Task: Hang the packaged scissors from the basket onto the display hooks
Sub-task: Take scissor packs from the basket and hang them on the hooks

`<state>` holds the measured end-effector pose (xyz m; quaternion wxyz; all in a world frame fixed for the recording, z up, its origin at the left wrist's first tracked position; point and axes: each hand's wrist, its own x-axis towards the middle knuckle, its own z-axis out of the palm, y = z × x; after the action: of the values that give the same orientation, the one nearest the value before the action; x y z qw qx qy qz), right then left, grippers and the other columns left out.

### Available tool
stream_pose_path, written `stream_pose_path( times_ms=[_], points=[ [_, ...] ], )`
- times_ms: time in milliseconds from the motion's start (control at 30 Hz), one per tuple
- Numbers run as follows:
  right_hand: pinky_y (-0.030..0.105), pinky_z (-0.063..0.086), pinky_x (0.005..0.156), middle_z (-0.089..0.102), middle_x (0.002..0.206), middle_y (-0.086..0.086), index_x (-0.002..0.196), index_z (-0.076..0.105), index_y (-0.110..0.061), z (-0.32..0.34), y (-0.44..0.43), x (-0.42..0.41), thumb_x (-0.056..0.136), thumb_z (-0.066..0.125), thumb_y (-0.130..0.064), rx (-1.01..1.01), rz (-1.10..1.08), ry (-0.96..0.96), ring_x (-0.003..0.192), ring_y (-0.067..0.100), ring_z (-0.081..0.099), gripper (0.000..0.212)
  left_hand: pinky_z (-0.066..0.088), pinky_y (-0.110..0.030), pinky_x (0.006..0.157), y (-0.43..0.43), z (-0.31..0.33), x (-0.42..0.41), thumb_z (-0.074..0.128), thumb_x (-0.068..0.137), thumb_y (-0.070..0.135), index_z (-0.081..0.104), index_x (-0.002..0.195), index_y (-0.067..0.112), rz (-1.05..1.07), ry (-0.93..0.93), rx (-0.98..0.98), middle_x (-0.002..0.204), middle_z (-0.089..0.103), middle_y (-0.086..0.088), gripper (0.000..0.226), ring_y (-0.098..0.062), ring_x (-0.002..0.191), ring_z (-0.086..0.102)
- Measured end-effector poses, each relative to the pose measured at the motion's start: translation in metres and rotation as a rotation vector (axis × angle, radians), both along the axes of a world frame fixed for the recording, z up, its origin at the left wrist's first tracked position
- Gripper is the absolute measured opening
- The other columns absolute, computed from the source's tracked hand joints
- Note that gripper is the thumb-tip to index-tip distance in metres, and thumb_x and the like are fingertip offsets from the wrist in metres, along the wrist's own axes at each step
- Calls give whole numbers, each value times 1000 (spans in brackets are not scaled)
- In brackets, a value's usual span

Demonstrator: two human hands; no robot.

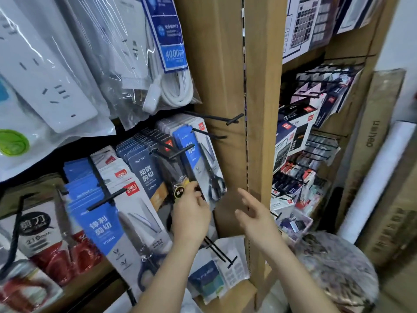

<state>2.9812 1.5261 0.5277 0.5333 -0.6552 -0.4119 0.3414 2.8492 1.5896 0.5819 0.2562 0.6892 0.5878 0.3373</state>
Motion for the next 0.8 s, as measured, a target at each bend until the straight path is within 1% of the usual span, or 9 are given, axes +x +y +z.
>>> stream_pose_path(
  times_ms=[100, 200, 300, 367, 467, 533, 600, 667, 800],
  points=[
    [35, 52, 96, 64, 120, -15, 120, 62, -42, -11, -26, 3, 95, 59, -15, -20, -35, -21, 103, 7, 61, 36, 51, -38, 96, -12, -1, -4, 49, 92, 6, 44, 141, 23, -24, 9, 74, 130, 63, 2, 53, -21, 113, 62],
    [32, 57, 83, 76, 97, -8, 101, 72, -29, -27, -65, 14, 94, 62, -9, -57, -124, 13, 88, 9, 70, 24, 52, -39, 89, -31, -6, -8, 53, 91, 9, 53, 126, 33, -127, -25, 116, 117, 63, 10, 43, -10, 101, 61],
    [23, 54, 71, 75, 85, -4, 92, 74, -23, -39, -114, 32, 94, 60, -5, -172, -160, -16, 79, 10, 71, 22, 52, -28, 80, -52, -22, -11, 54, 93, 10, 66, 100, 35, -275, -34, 92, 100, 62, 20, 28, 2, 89, 59],
    [18, 51, 67, 75, 84, -5, 89, 72, -23, -43, -148, 45, 94, 60, -5, -243, -179, -65, 72, 4, 69, 22, 46, -11, 71, -65, -36, -12, 55, 94, 11, 63, 87, 40, -363, -8, 30, 91, 63, 25, 31, 6, 88, 58],
    [15, 47, 62, 72, 71, -16, 82, 71, -28, -53, -197, 65, 92, 64, -10, -356, -231, -169, 64, 1, 64, 22, 44, -11, 65, -85, -68, -8, 58, 94, 12, 58, 77, 46, -475, 43, -69, 80, 65, 24, 38, 6, 87, 58],
    [16, 48, 68, 70, 74, -27, 80, 70, -36, -69, -229, 76, 90, 65, -14, -438, -283, -232, 71, -1, 64, 25, 46, -10, 66, -101, -94, -1, 59, 93, 8, 60, 75, 44, -541, 52, -161, 81, 66, 26, 40, 7, 84, 60],
    [25, 52, 73, 69, 77, -31, 80, 69, -42, -88, -260, 85, 89, 65, -14, -506, -345, -244, 73, -2, 65, 29, 46, -7, 66, -120, -126, 9, 63, 90, 5, 61, 73, 44, -590, 68, -253, 85, 65, 33, 43, 8, 82, 61],
    [29, 52, 73, 69, 76, -30, 78, 69, -42, -116, -296, 94, 89, 65, -12, -573, -401, -186, 70, -3, 64, 33, 47, -10, 64, -146, -170, 25, 67, 88, 6, 61, 67, 46, -634, 123, -359, 80, 66, 31, 45, 6, 77, 63],
    [24, 53, 68, 71, 69, -15, 76, 67, -40, -183, -353, 100, 90, 63, -9, -698, -451, -80, 64, 5, 66, 33, 57, -31, 72, -194, -251, 44, 66, 89, 10, 66, 66, 45, -655, 185, -628, 72, 68, 26, 42, 1, 69, 65]
  ],
)
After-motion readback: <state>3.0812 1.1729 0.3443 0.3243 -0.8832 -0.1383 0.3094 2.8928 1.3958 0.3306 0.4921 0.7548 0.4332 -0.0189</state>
